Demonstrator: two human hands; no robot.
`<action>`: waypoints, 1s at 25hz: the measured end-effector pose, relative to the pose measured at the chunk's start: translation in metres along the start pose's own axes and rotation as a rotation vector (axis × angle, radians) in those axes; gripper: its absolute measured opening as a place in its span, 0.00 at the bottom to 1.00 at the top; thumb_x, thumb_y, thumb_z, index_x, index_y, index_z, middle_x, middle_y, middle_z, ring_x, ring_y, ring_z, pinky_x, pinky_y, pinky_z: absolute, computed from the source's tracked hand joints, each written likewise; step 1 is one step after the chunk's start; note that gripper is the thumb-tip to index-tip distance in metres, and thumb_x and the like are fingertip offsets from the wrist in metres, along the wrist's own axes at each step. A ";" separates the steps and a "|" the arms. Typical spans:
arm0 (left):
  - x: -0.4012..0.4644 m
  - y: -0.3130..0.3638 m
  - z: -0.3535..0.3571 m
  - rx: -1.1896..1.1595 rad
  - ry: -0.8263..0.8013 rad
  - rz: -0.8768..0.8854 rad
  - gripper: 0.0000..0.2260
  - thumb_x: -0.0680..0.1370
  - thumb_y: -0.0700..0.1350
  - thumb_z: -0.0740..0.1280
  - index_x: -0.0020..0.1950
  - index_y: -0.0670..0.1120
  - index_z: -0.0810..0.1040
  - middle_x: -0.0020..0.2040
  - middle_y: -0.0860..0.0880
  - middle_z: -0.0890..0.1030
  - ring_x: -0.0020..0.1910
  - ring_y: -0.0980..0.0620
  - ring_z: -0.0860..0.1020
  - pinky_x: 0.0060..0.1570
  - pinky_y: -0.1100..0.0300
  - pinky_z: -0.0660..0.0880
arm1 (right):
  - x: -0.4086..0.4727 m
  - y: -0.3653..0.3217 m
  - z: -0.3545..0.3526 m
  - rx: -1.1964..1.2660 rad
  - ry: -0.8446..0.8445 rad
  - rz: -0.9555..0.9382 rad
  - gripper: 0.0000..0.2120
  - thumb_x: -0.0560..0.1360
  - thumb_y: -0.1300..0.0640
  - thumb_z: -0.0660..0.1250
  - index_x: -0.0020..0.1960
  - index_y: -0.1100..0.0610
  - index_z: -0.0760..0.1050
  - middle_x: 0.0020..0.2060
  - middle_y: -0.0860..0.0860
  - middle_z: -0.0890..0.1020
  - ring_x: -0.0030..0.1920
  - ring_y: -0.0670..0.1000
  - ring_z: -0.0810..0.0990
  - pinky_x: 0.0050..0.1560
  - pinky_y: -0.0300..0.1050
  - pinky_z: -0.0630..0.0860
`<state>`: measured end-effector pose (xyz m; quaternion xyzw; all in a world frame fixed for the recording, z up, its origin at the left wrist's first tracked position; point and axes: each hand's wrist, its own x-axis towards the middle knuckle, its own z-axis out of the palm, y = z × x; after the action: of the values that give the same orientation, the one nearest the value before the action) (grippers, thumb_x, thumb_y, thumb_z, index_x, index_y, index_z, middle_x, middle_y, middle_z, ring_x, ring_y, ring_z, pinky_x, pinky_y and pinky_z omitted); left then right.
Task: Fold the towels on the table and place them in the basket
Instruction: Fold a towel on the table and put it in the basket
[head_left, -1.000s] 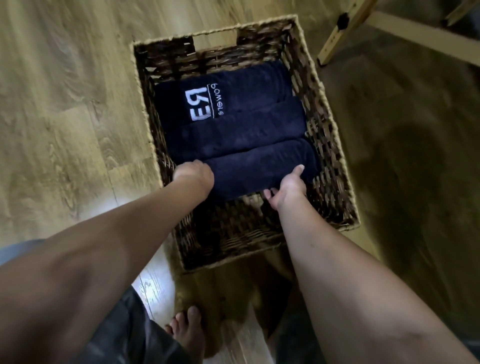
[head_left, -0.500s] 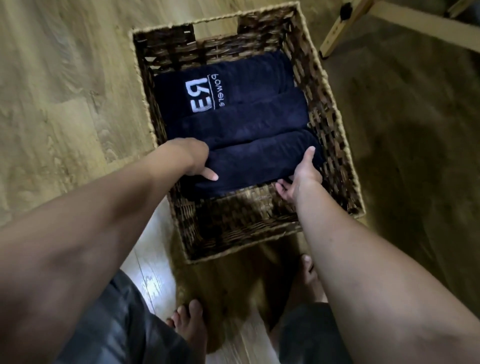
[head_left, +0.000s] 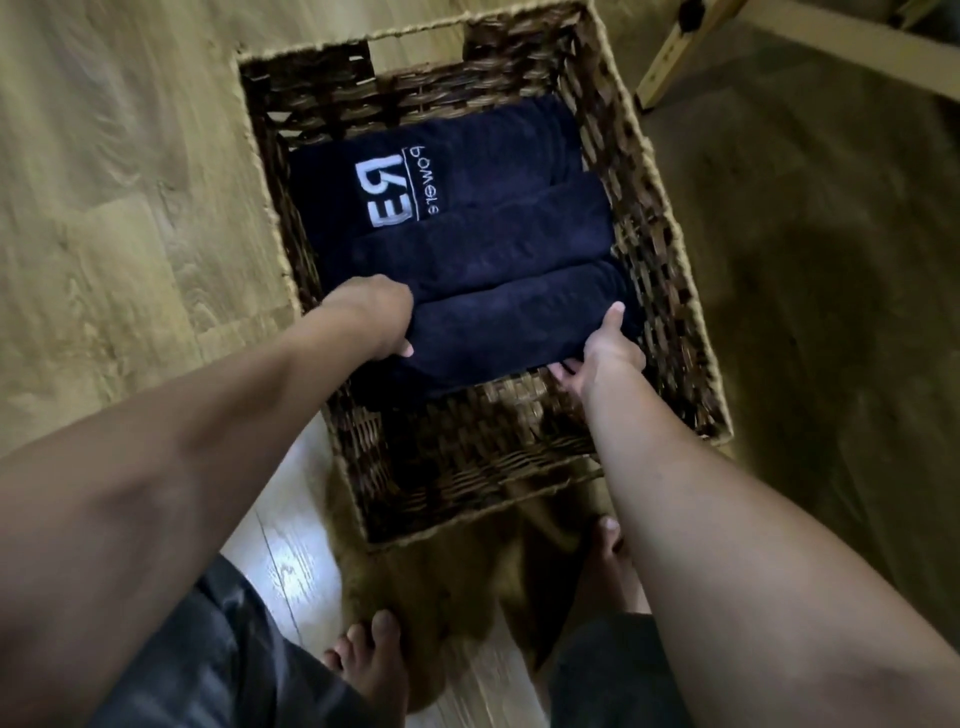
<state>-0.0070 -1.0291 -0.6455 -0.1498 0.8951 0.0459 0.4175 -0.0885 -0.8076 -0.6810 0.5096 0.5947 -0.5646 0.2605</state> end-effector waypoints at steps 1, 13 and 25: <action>0.000 0.003 0.002 0.016 0.002 -0.006 0.24 0.76 0.56 0.73 0.63 0.40 0.78 0.62 0.39 0.79 0.60 0.38 0.79 0.59 0.47 0.77 | 0.001 -0.003 0.001 -0.024 -0.007 0.009 0.29 0.78 0.38 0.67 0.71 0.54 0.68 0.61 0.59 0.78 0.57 0.64 0.81 0.50 0.61 0.84; -0.010 0.014 -0.004 -0.025 0.038 -0.142 0.25 0.74 0.53 0.77 0.65 0.40 0.78 0.63 0.40 0.79 0.62 0.37 0.78 0.57 0.44 0.79 | 0.017 -0.009 -0.004 -0.136 -0.148 0.091 0.38 0.77 0.29 0.59 0.75 0.56 0.67 0.60 0.65 0.78 0.48 0.65 0.81 0.48 0.63 0.84; -0.187 0.011 -0.137 -0.099 0.291 0.060 0.32 0.81 0.66 0.55 0.81 0.54 0.56 0.81 0.50 0.58 0.77 0.43 0.62 0.66 0.41 0.71 | -0.228 -0.074 -0.040 -0.959 -0.265 -0.781 0.27 0.82 0.40 0.60 0.74 0.57 0.70 0.70 0.56 0.75 0.69 0.57 0.74 0.69 0.48 0.69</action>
<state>0.0026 -1.0043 -0.4145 -0.1487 0.9468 0.0802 0.2739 -0.0657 -0.8302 -0.4397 0.0072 0.8865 -0.3471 0.3060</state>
